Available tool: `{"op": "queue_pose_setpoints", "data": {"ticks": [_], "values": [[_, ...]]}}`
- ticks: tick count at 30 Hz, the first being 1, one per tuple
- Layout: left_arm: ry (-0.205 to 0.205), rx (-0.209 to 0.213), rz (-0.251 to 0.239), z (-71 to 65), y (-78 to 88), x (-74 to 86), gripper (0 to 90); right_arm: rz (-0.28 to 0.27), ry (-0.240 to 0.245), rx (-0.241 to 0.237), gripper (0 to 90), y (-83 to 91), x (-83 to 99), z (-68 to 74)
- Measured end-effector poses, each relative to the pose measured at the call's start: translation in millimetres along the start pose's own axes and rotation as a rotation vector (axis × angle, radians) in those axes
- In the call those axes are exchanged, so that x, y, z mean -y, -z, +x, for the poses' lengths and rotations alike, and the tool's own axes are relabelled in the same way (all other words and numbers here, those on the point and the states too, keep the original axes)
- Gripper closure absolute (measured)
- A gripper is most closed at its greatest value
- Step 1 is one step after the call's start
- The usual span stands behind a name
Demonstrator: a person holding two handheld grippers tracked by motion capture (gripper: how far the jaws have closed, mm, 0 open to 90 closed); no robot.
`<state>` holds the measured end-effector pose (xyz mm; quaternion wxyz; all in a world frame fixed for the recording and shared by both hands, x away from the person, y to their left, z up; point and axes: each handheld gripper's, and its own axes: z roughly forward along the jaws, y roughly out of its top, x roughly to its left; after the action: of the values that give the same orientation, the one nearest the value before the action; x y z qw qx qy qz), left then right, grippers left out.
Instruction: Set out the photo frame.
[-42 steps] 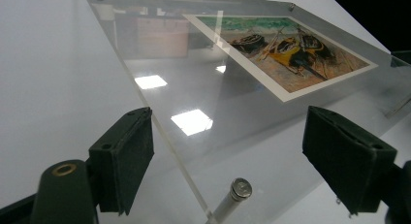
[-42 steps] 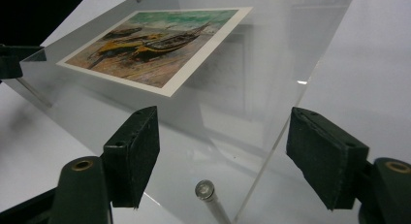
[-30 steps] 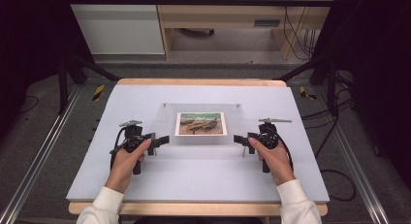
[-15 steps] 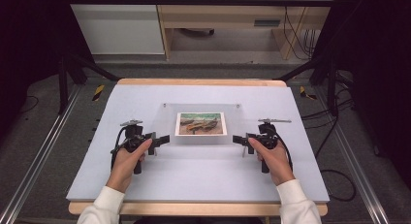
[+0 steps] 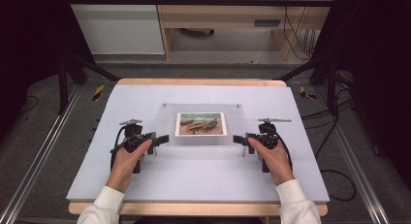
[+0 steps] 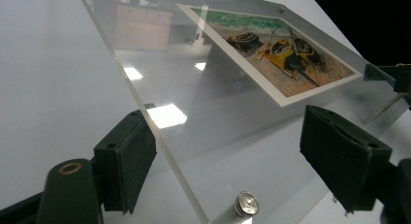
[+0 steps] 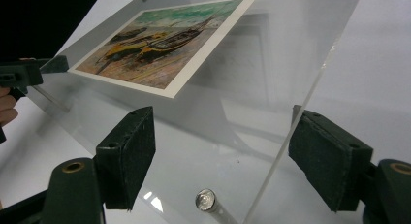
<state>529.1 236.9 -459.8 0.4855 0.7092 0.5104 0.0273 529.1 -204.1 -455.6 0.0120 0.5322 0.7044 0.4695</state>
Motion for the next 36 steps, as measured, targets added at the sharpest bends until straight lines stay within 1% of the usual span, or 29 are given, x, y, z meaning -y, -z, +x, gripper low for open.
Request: {"op": "queue_pose_setpoints", "data": {"ticks": [3,5,7,8,9,10,11,12,13,14,18,21,22,24,25,29,32,35,36], "values": [[0.002,-0.004,-0.006,-0.4,1.3,0.5,23.4,0.002,0.013,0.006,26.6,1.6,0.1,1.1],[-0.02,-0.011,-0.005,-2.9,4.2,0.9,24.1,0.001,0.028,0.009,27.2,3.4,0.4,2.3],[-0.022,-0.014,-0.009,-4.4,5.3,1.3,25.0,0.001,0.037,0.012,27.5,4.4,0.8,3.6],[-0.037,-0.024,-0.01,-6.9,7.9,2.1,25.7,-0.003,0.058,0.021,28.7,7.0,1.8,6.2],[-0.037,-0.024,-0.01,-6.9,7.9,2.1,26.0,-0.003,0.058,0.021,28.7,7.0,1.8,6.2],[-0.053,-0.031,-0.009,-9.4,10.0,2.7,26.1,-0.008,0.077,0.029,30.2,9.6,3.3,8.6],[-0.053,-0.031,-0.009,-9.4,10.0,2.7,26.9,-0.008,0.077,0.029,30.2,9.6,3.3,8.6],[-0.064,-0.037,-0.009,-11.0,12.4,3.3,27.5,-0.014,0.081,0.033,32.1,12.4,5.0,10.5],[-0.064,-0.037,-0.009,-11.0,12.4,3.3,28.2,-0.014,0.081,0.033,32.1,12.4,5.0,10.5],[-0.071,-0.04,-0.013,-11.5,13.3,3.8,28.8,-0.02,0.098,0.038,33.3,14.6,6.4,11.5],[-0.085,-0.046,-0.029,-14.2,17.4,7.3,30.6,-0.021,0.123,0.05,34.3,17.7,8.1,14.9],[-0.086,-0.049,-0.029,-15.4,19.9,7.9,33.4,-0.025,0.124,0.051,36.4,19.8,9.5,16.2],[-0.101,-0.056,-0.031,-17.6,21.7,9.3,33.5,-0.031,0.145,0.057,37.1,22.2,11.3,17.6],[-0.103,-0.059,-0.033,-18.6,22.9,9.9,34.7,-0.031,0.153,0.061,37.3,23.5,12.2,19.2],[-0.118,-0.067,-0.035,-20.5,24.6,11.4,34.7,-0.033,0.175,0.07,38.1,25.5,14.2,21.7],[-0.126,-0.076,-0.047,-23.6,28.0,14.4,36.8,-0.038,0.192,0.081,40.4,29.7,17.7,25.1],[-0.14,-0.084,-0.046,-25.5,29.3,15.7,37.1,-0.042,0.202,0.088,41.6,31.7,19.6,26.8],[-0.137,-0.088,-0.048,-26.8,29.8,16.1,37.1,-0.042,0.208,0.091,41.9,32.5,20.4,27.5],[-0.145,-0.091,-0.046,-27.3,30.5,16.6,37.6,-0.043,0.216,0.095,42.0,33.0,21.1,28.2]]}}
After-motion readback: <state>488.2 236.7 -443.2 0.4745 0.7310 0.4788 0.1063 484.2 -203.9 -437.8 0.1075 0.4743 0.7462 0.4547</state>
